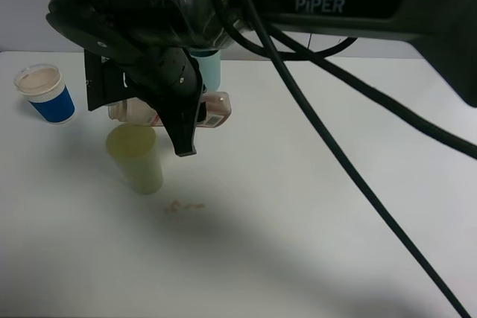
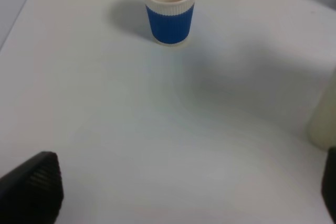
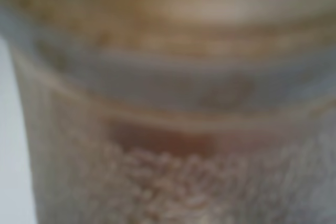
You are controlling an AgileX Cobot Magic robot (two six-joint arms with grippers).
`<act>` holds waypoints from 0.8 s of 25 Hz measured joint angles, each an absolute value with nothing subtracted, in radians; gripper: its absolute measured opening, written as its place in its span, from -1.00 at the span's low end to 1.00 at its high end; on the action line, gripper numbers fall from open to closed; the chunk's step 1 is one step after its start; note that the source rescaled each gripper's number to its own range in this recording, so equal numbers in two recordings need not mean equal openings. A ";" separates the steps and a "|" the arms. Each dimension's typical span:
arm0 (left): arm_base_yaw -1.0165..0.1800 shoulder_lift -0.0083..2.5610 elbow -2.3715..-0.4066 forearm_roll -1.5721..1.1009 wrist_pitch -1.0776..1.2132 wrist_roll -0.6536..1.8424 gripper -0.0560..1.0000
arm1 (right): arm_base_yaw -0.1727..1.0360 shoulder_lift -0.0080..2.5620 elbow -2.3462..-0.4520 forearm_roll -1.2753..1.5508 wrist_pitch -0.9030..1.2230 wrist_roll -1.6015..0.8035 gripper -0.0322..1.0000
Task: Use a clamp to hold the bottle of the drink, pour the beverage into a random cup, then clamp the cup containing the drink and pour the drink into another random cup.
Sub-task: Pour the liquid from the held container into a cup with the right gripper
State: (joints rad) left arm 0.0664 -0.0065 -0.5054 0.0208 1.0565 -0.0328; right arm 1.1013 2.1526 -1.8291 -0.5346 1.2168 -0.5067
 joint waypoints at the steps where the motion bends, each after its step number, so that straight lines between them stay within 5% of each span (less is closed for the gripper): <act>1: 0.066 -0.007 -0.505 0.021 1.056 -0.033 1.00 | 1.101 2.149 -1.829 -0.541 1.217 -0.506 -0.91; 20: 0.066 -0.007 -0.505 0.021 1.056 -0.033 1.00 | 1.101 2.146 -1.829 -0.621 1.217 -0.504 -0.91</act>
